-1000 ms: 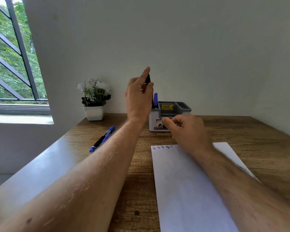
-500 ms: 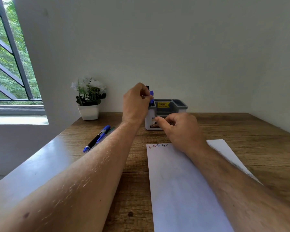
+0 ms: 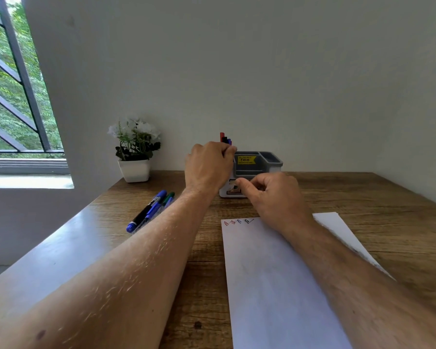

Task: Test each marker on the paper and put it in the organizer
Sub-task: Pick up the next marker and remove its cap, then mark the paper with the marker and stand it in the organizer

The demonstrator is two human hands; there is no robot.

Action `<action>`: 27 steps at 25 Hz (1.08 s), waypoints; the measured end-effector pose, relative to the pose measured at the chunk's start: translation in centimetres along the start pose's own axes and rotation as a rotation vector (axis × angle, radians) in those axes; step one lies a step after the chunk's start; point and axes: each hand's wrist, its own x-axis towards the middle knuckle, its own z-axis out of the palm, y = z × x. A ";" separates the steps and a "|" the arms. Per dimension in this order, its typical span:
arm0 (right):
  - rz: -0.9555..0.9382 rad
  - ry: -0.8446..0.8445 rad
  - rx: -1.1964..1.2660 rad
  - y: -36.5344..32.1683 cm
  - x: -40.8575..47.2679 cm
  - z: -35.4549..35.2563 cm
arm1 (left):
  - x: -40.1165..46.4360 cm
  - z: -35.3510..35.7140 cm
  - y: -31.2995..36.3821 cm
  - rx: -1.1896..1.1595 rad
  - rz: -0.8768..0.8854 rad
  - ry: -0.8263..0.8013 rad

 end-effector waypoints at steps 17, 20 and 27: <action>0.033 -0.024 -0.014 -0.5 -0.3 -1.1 | -1.8 -5.4 -2.4 0.337 -0.340 -0.208; 0.025 -0.011 -0.018 -0.5 -0.3 -1.2 | -2.3 -4.8 -2.0 0.412 -0.300 -0.244; 0.009 -0.019 -0.041 -0.3 -0.1 -0.8 | -2.9 -4.6 -1.8 0.475 -0.298 -0.294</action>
